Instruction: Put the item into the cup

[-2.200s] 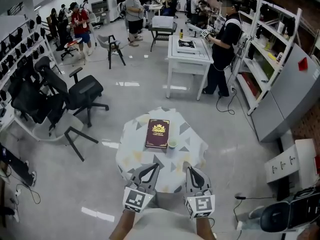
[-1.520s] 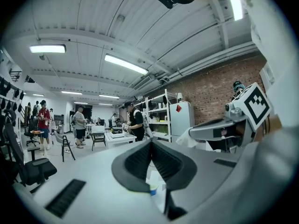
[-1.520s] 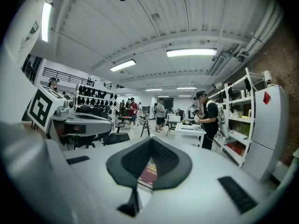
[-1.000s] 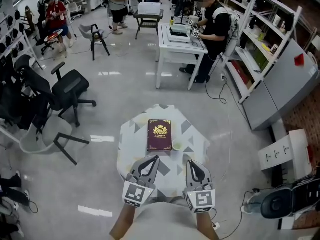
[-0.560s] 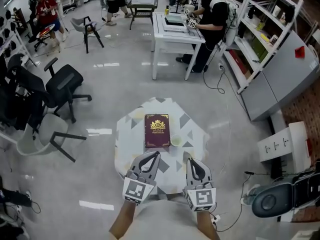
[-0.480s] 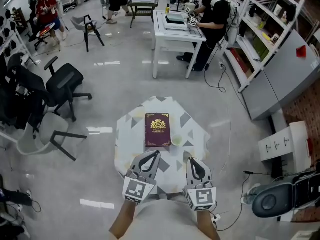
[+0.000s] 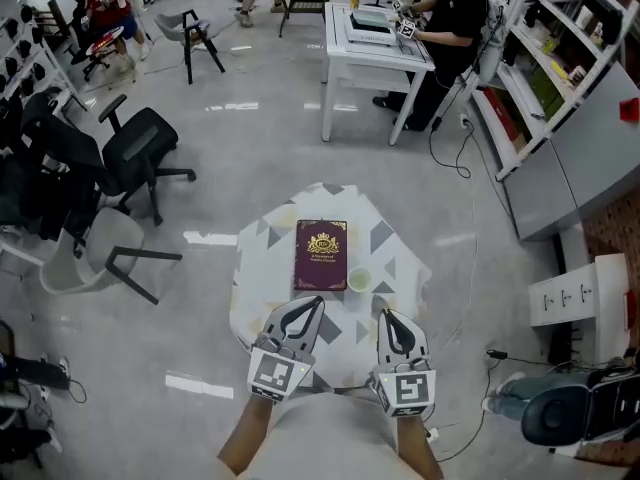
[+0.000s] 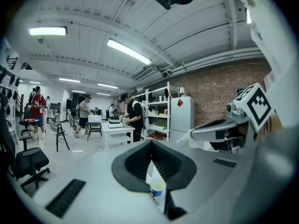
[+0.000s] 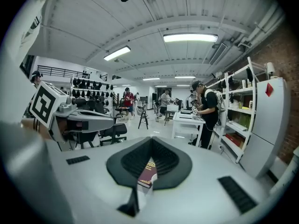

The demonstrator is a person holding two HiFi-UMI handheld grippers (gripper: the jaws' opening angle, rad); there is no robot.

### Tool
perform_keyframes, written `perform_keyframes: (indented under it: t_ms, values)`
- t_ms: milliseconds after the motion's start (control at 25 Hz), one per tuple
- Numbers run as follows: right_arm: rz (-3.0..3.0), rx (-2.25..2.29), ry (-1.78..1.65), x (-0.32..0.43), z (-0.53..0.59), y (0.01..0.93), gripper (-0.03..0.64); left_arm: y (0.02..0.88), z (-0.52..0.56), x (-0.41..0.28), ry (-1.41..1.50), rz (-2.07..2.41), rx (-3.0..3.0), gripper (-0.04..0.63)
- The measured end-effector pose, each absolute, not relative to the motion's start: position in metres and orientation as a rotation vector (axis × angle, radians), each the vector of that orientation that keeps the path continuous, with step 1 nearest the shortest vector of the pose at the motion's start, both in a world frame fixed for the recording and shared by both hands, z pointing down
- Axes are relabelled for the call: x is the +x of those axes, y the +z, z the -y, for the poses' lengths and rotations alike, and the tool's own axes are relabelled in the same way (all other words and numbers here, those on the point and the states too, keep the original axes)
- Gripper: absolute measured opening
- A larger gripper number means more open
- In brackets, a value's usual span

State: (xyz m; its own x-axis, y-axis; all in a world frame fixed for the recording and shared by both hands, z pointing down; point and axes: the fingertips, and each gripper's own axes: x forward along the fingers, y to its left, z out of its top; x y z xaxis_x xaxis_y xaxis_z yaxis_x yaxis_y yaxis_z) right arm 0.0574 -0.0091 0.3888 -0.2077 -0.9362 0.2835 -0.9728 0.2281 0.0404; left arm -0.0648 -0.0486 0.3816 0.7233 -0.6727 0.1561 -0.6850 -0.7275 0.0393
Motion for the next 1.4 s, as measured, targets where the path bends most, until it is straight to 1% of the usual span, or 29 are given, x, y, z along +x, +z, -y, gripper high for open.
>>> perform_keyframes:
  t_ms: [600,1400]
  values:
    - [2.292,1.689,0.339,0.090,0.046,0.435,0.006,0.430,0.079,-0.029,0.329,1.152,2.727,0.012]
    - [2.288,1.586,0.495,0.093,0.072,0.501,0.006,0.495,0.098,-0.001,0.454,1.119,2.628,0.012]
